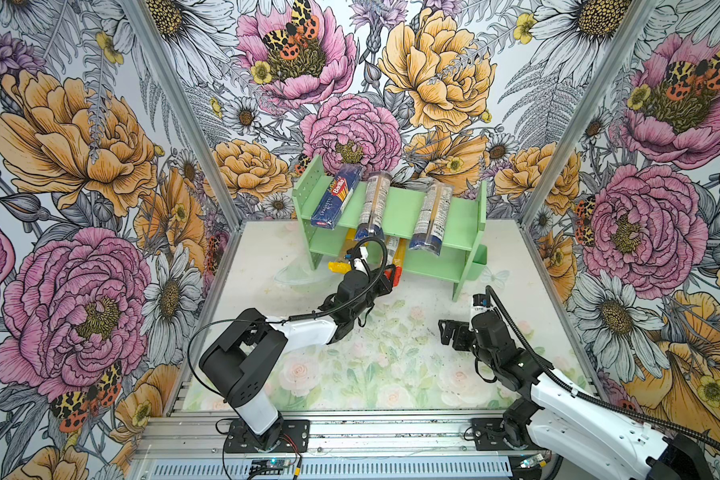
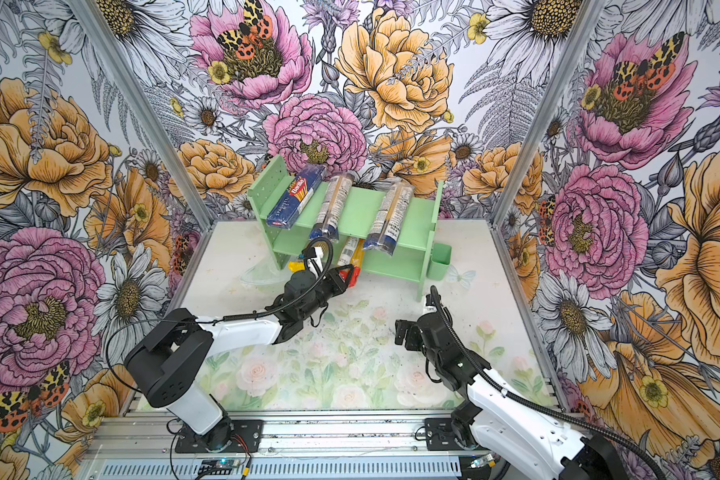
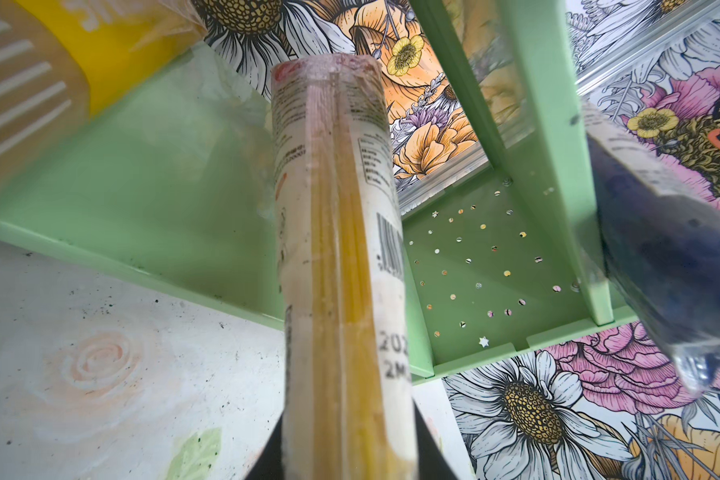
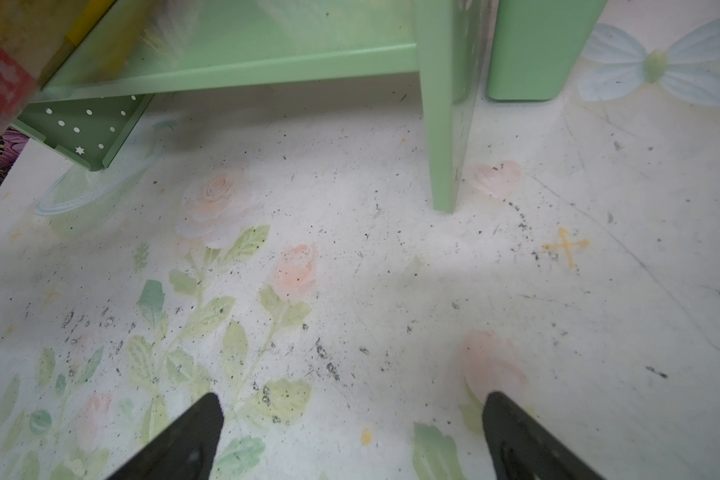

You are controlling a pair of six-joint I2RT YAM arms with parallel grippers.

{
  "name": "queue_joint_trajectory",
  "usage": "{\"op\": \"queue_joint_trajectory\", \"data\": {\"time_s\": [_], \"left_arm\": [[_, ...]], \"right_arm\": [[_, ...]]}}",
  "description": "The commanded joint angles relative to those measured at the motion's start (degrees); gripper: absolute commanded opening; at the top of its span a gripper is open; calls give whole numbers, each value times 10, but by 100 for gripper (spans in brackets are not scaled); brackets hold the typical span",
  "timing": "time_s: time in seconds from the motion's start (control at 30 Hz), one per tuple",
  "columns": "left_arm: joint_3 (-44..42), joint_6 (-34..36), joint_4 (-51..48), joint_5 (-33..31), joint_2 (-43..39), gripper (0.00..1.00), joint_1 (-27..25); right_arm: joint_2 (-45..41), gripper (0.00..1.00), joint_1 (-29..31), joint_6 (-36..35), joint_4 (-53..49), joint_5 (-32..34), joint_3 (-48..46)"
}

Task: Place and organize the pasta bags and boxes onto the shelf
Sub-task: 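Tilt the bag and lower it onto the shelf's lower tier with the left gripper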

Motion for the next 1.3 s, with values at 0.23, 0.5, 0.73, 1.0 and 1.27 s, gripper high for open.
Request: {"op": "queue_joint_trajectory", "data": {"time_s": [0.23,0.5,0.73,1.0,1.27], "left_arm": [[51,36,89,-20,2,14,-1],[56,41,83,-26,7,18,2],[61,40,79,-32,14,23,3],[64,45,76,-38,17,28,5],[63,47,73,-45,23,36,6]], "right_arm": [[-5,99,-7,-14,-5,-1,-1],[-5,99,-8,-15,-4,0,-3],[-5,100,-11,-15,-4,-2,-4],[-8,100,-11,-16,-5,-3,-4],[-8,100,-13,-15,-4,-5,-5]]}}
